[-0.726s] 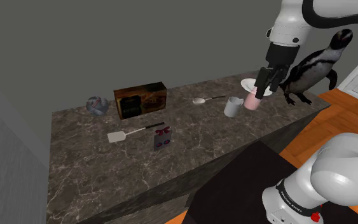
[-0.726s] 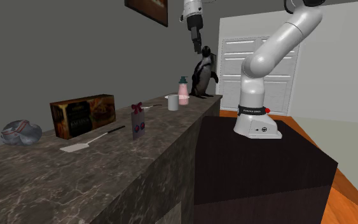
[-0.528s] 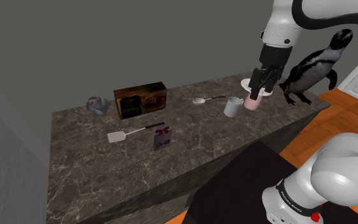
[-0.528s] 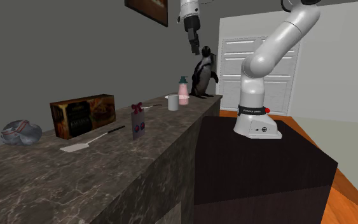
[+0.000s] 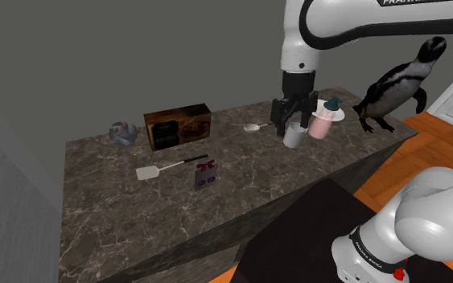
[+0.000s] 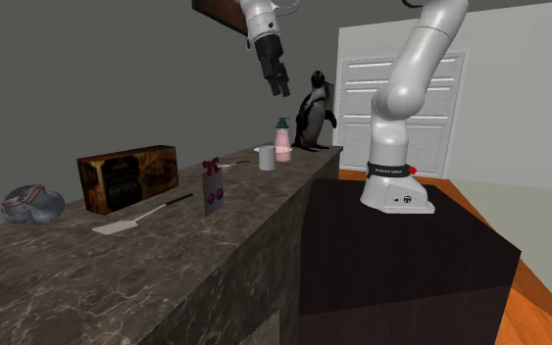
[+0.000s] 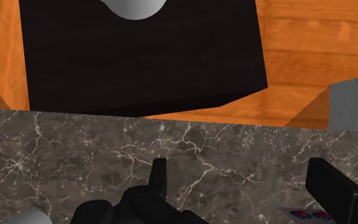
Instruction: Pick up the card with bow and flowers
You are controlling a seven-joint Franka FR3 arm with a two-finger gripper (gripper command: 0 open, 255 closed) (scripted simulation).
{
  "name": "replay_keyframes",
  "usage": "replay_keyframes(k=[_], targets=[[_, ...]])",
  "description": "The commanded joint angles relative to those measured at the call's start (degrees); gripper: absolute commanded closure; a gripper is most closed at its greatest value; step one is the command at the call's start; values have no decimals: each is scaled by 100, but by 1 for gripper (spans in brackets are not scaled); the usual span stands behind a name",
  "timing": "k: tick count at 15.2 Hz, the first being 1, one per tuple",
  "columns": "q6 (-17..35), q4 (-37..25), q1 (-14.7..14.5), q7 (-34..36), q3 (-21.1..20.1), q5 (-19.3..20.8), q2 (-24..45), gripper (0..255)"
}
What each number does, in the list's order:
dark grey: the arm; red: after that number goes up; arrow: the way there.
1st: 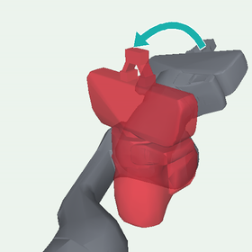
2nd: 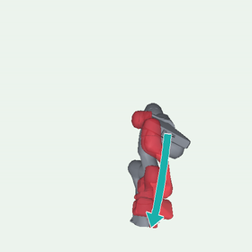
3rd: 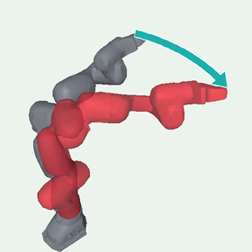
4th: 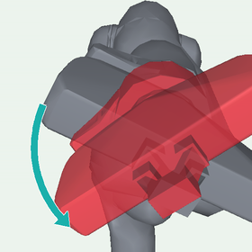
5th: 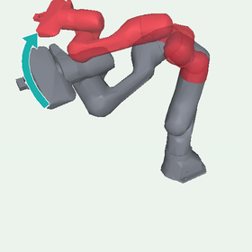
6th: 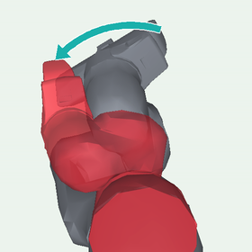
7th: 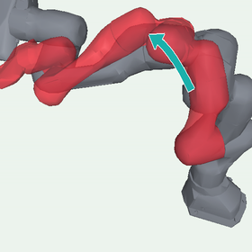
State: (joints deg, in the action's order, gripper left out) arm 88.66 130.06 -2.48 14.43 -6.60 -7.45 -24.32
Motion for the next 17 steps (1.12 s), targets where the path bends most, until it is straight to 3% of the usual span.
replay_keyframes(k=[1,9,17], targets=[[50,-284,-39,277,-141,-104,510,0],[132,-1573,-249,1313,-547,-370,2529,0],[-97,-3329,-569,2244,-701,-511,4654,0]])
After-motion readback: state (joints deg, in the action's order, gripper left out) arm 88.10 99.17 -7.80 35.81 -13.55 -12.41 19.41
